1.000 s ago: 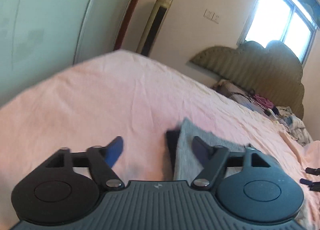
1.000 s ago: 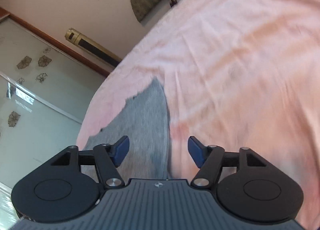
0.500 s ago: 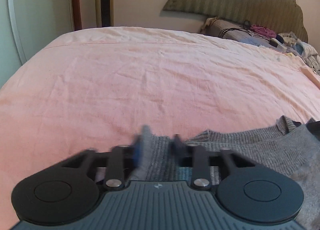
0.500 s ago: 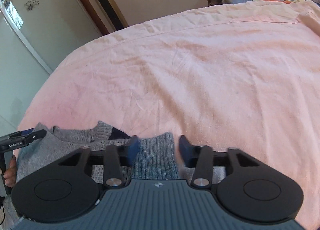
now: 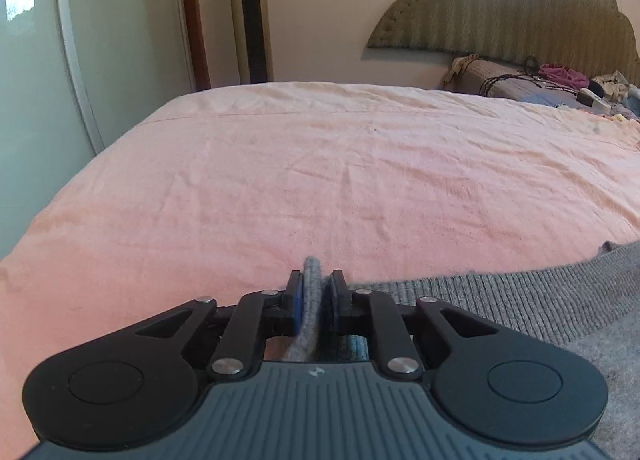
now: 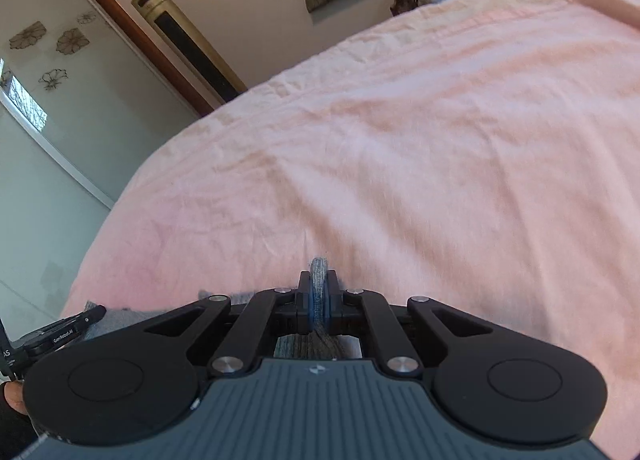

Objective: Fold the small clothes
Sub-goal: 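Lay the folded edge down and open both tools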

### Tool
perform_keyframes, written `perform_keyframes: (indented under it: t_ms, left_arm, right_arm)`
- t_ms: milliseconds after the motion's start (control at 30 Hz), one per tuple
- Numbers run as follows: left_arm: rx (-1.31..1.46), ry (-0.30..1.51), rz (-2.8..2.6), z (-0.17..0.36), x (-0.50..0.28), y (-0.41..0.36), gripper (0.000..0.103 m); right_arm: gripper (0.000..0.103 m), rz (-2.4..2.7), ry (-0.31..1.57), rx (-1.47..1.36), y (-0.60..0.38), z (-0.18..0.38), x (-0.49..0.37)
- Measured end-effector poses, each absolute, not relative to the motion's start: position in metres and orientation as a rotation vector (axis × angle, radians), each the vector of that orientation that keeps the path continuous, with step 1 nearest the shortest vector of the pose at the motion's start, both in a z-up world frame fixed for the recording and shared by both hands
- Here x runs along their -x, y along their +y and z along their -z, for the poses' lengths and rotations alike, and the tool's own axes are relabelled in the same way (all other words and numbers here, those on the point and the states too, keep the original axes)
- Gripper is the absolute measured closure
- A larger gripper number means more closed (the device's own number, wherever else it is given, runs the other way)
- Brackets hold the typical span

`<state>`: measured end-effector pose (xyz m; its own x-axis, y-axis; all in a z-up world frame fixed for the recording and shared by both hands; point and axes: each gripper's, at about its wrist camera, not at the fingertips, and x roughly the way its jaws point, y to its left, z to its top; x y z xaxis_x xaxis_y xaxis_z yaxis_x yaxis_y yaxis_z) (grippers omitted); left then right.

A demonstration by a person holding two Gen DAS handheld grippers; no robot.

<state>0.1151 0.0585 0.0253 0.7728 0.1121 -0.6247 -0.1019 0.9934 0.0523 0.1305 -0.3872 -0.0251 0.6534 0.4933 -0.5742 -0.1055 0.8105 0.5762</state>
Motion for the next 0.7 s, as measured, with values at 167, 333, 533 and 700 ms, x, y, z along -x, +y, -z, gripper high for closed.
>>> perform_keyframes:
  t_ms: [167, 333, 533, 700]
  left_arm:
    - [0.028, 0.533, -0.09, -0.06, -0.073, 0.034, 0.038]
    - [-0.094, 0.64, -0.048, -0.031, -0.086, -0.011, 0.024]
    - [0.003, 0.709, -0.035, -0.007, -0.095, 0.035, 0.011]
    - [-0.126, 0.684, -0.124, -0.016, -0.077, 0.008, 0.01]
  right_arm:
    - [0.054, -0.342, 0.622, -0.55, -0.383, -0.013, -0.085]
    - [0.035, -0.39, 0.65, -0.276, -0.302, -0.011, -0.074]
    - [0.037, -0.345, 0.635, -0.257, -0.316, 0.022, -0.075]
    - [0.037, -0.328, 0.647, -0.313, -0.32, 0.019, -0.076]
